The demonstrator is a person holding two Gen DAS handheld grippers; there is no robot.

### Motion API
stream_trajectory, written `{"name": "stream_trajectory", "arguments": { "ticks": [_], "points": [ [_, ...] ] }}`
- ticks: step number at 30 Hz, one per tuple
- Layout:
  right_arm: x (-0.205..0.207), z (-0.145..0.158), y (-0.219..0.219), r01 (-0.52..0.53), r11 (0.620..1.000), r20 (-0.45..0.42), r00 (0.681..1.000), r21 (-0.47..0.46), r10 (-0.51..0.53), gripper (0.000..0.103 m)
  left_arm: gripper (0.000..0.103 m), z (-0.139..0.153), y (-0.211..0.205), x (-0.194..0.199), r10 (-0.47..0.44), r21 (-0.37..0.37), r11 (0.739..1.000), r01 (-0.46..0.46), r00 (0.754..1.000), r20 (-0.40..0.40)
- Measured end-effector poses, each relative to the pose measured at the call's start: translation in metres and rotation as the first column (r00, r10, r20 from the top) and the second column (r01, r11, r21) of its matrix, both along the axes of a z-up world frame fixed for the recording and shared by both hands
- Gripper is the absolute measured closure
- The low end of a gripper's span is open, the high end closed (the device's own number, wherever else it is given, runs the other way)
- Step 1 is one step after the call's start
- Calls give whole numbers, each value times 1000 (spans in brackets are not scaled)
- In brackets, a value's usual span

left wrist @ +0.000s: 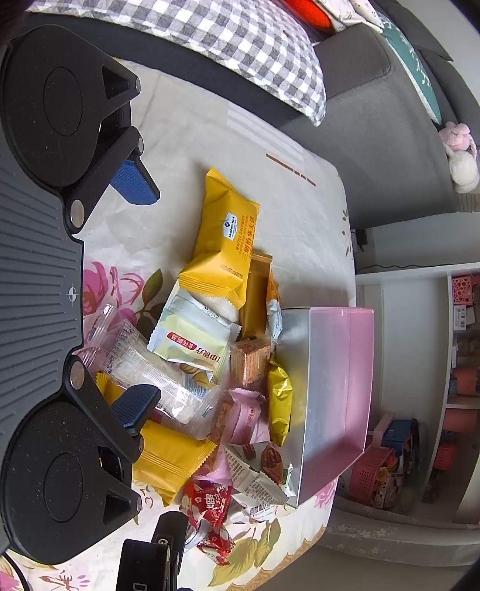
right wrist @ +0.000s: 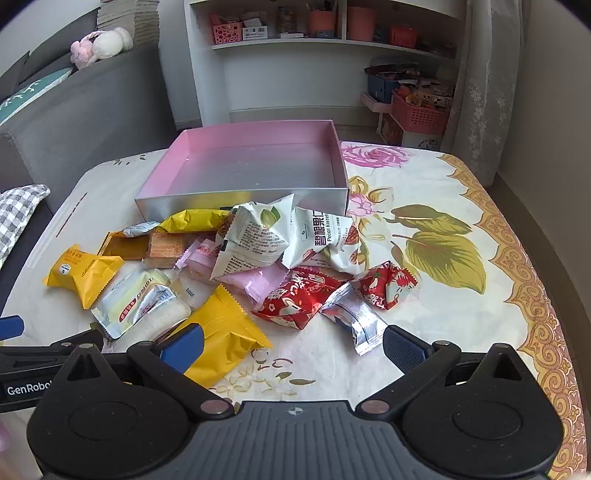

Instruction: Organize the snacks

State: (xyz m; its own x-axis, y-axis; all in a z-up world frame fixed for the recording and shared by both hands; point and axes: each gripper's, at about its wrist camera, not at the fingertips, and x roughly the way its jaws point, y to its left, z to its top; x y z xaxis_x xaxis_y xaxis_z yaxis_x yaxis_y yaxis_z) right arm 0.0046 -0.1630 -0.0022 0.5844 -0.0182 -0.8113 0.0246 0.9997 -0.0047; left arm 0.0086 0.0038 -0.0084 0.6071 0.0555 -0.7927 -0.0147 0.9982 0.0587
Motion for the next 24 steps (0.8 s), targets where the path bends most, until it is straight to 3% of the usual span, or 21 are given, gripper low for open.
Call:
{"name": "stream_trajectory", "arguments": {
  "ticks": [24],
  "points": [
    [1,-1,0,3,1000,-2,1000,-3,-3,7,0,-3,-2,-1,-5,-3,1000,5,1000,-7]
  ]
}}
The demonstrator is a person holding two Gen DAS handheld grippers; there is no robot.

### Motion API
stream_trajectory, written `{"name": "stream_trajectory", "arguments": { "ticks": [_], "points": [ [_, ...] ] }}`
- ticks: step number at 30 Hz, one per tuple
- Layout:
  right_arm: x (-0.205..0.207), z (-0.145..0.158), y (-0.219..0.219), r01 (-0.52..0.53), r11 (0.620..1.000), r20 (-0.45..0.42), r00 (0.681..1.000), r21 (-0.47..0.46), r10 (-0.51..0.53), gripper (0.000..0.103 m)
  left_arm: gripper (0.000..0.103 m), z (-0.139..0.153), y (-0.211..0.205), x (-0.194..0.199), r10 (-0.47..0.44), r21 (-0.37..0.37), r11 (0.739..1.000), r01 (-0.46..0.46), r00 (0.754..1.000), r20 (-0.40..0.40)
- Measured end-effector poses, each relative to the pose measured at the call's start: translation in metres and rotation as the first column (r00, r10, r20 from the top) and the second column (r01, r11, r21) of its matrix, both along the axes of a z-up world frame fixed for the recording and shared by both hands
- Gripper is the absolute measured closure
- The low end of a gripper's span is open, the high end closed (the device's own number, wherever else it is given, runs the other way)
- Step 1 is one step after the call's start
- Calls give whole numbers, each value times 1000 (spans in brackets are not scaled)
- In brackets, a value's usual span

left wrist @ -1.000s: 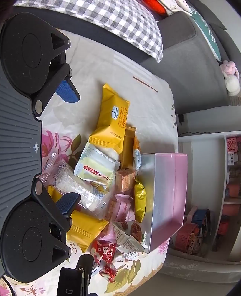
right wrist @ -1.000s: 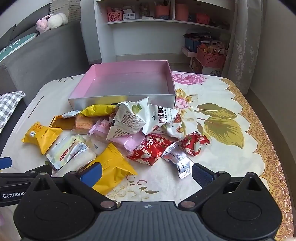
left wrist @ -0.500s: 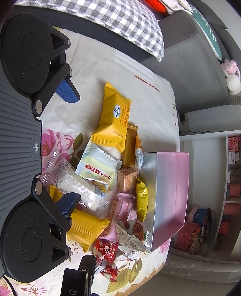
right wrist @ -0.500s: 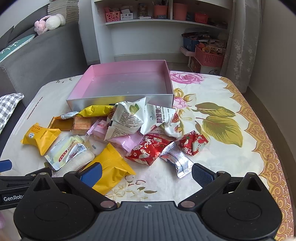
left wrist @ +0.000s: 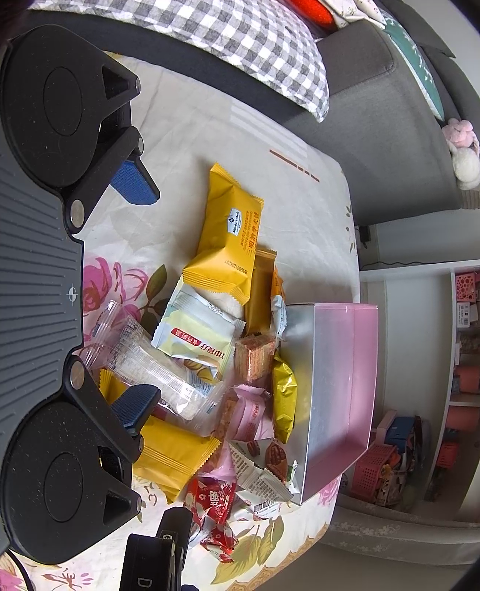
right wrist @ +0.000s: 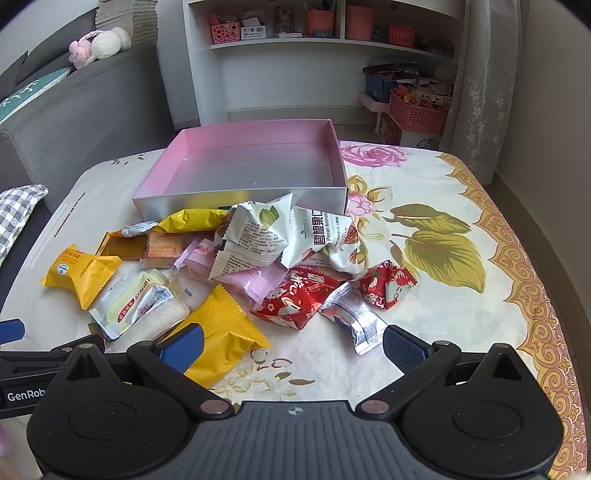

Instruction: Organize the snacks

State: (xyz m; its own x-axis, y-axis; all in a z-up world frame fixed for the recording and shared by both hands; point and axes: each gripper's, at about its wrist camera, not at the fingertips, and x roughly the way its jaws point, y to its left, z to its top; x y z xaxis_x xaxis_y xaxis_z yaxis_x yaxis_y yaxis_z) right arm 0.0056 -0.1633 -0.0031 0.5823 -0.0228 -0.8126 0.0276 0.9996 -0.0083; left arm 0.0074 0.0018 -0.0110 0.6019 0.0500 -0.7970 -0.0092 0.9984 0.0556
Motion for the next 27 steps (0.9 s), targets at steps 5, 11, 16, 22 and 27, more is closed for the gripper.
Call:
{"name": "stream_trajectory", "arguments": {
  "ticks": [5,11,16,22,27],
  "points": [
    [0,0,0,1,1000,0,1000,0,-1,7,0,-1,-1,0,1,0,1000,-1,1000,-1],
    [0,0,1,1,1000,-1,1000,0,-1,7,0,-1,-1,0,-1,0,1000,1,1000,-2],
    [0,-1,1,1,1000,-2,1000,1,-1,7,0,0,-1,0,-1,-1,1000,1,1000,-2],
    [0,-1,1,0,1000,-1,1000,0,0,7,0,0,-1,0,-1,-2,1000,1,1000,-3],
    [0,-1,1,1,1000,-1,1000,0,-1,7,0,0,-1,0,-2,-1,1000,2,1000,-3]
  ]
}}
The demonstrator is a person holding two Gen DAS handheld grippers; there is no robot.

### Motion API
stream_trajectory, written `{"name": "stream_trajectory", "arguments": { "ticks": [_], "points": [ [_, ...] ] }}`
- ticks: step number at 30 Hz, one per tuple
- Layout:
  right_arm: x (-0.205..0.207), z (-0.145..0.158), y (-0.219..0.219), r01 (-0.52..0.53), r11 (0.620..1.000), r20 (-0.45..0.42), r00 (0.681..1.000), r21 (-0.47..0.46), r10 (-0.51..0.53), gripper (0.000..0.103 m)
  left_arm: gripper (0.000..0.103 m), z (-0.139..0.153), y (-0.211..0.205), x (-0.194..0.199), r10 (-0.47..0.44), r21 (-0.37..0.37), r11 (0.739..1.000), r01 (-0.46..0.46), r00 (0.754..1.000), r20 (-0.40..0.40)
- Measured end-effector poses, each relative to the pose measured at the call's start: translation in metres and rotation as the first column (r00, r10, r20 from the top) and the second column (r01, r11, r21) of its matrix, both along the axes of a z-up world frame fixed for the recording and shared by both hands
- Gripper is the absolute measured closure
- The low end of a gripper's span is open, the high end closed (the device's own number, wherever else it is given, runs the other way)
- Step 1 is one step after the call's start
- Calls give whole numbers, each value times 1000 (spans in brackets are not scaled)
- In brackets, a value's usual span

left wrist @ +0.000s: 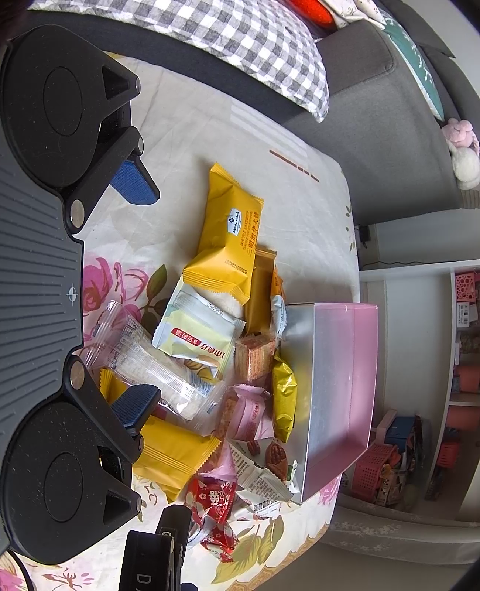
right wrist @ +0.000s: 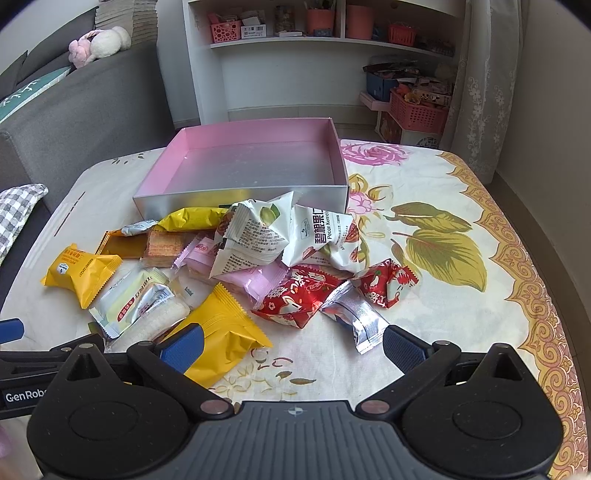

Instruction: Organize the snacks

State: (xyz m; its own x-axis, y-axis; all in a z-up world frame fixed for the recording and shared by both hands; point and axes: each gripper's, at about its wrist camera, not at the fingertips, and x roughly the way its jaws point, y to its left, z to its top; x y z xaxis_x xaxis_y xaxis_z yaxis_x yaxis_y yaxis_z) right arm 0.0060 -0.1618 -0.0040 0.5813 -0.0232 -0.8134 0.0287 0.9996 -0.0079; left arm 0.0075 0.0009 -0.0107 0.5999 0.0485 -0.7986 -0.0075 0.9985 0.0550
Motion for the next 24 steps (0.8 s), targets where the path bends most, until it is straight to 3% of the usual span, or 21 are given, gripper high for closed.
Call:
{"name": "stream_trajectory", "arguments": {
  "ticks": [19,24],
  "points": [
    [0,-1,0,0,1000,-1,1000,-2,0,7,0,0,1,1,-2,-3,1000,2,1000,-4],
    [8,2,-1,-3,999,22,1000,-49,4,7,0,4,1,8,-39,9,999,39,999,-10]
  ]
}}
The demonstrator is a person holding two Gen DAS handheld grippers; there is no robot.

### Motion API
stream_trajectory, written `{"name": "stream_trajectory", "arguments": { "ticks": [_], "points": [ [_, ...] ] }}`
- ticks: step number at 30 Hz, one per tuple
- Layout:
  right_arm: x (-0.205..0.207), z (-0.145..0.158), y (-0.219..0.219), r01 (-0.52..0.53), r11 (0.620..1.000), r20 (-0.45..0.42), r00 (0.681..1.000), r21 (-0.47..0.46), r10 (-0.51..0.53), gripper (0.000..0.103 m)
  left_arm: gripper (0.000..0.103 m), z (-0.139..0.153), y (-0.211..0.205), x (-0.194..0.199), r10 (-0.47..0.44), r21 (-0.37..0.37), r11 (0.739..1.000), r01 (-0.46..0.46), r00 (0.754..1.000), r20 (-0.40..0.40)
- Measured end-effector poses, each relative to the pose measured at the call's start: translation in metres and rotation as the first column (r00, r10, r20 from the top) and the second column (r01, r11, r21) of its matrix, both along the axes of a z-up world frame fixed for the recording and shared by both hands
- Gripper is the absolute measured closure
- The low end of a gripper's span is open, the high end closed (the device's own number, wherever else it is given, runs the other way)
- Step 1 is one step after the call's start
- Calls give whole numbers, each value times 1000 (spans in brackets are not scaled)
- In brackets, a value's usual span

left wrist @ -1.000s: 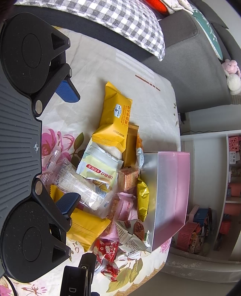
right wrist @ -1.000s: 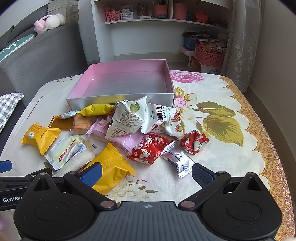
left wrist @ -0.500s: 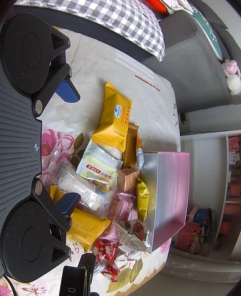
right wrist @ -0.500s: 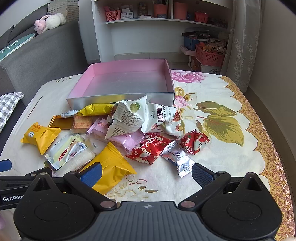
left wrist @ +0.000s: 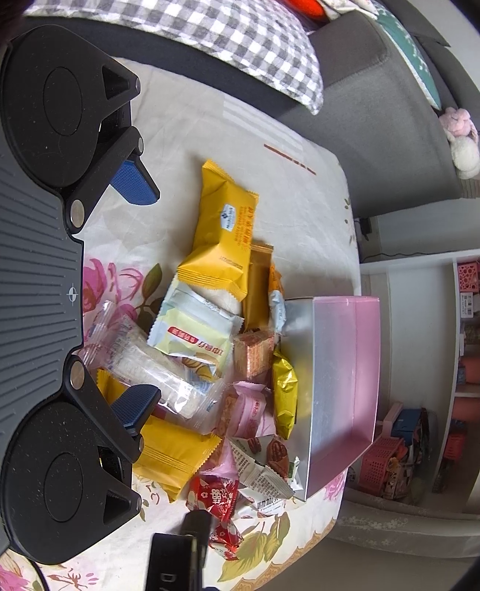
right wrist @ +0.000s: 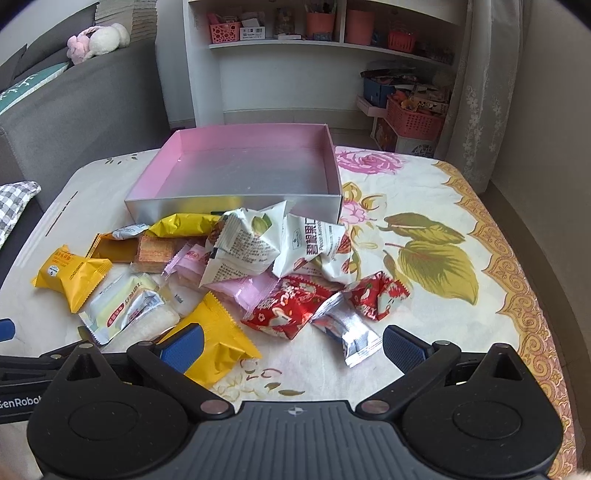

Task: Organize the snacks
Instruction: 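Grasp the orange-white snack packet with the left gripper while the right grasps the white pecan bag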

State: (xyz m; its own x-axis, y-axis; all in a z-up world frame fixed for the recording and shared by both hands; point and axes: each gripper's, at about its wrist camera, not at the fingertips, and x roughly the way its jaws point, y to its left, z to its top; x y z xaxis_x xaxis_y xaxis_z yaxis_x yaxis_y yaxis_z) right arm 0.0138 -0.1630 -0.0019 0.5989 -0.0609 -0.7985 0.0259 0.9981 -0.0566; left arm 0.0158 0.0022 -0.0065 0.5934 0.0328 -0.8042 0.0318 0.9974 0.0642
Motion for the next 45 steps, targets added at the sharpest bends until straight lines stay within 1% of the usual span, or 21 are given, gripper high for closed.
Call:
{"name": "stream_trajectory", "arguments": {
  "ticks": [3,5,8,11,13,14,16,18,21,23,25,27,29,32,35,39,45],
  "points": [
    [9,2,-4,-7,1000,24,1000,-18,8,7,0,7,-1,5,-26,-1,1000,26,999,23],
    [17,3,-7,-14,1000,20,1000,-9,14,8,0,10,0,12,-46,-5,999,46,999,16],
    [30,5,-13,-38,998,1,999,46,38,10,0,12,4,25,-69,-27,997,69,998,-3],
    [44,8,-18,-62,994,-16,998,85,64,11,0,15,8,40,-89,-13,996,89,996,-5],
    [52,9,-24,-60,991,-28,998,117,64,11,0,15,13,52,-84,-15,996,84,996,-4],
    [56,8,-27,-54,987,-38,997,151,60,13,0,15,15,58,-78,-27,997,78,997,-6],
    [64,6,-33,-40,972,-63,996,232,56,13,0,12,23,72,-68,-65,996,66,997,-29],
    [75,3,-36,-30,953,-89,994,302,59,15,0,8,24,86,-108,-79,992,103,993,-56],
    [89,-4,-36,-16,933,-104,993,359,57,18,0,-2,29,103,-116,-91,990,110,991,-61],
    [93,-8,-38,5,915,-120,992,405,48,19,0,-11,34,113,-110,-140,985,99,991,-72],
    [98,-13,-40,19,887,-141,989,461,52,20,1,-17,39,123,-93,-189,979,76,993,-78],
    [99,-14,-38,13,866,-142,988,501,67,22,1,-21,41,132,-73,-223,973,54,994,-76],
    [100,-14,-35,12,855,-140,988,518,71,23,1,-23,40,140,-68,-240,970,50,995,-68],
    [105,-16,-34,18,837,-139,988,547,70,25,2,-28,36,148,-65,-236,970,49,996,-60],
    [107,-20,-34,25,836,-137,989,548,60,28,6,-31,31,153,-71,-220,974,60,996,-46],
    [108,-29,-38,45,837,-149,988,546,44,32,13,-35,27,154,-101,-188,978,93,994,-30],
    [108,-34,-41,54,838,-145,989,544,31,38,29,-42,28,157,-94,-171,982,84,994,-53]
  ]
}}
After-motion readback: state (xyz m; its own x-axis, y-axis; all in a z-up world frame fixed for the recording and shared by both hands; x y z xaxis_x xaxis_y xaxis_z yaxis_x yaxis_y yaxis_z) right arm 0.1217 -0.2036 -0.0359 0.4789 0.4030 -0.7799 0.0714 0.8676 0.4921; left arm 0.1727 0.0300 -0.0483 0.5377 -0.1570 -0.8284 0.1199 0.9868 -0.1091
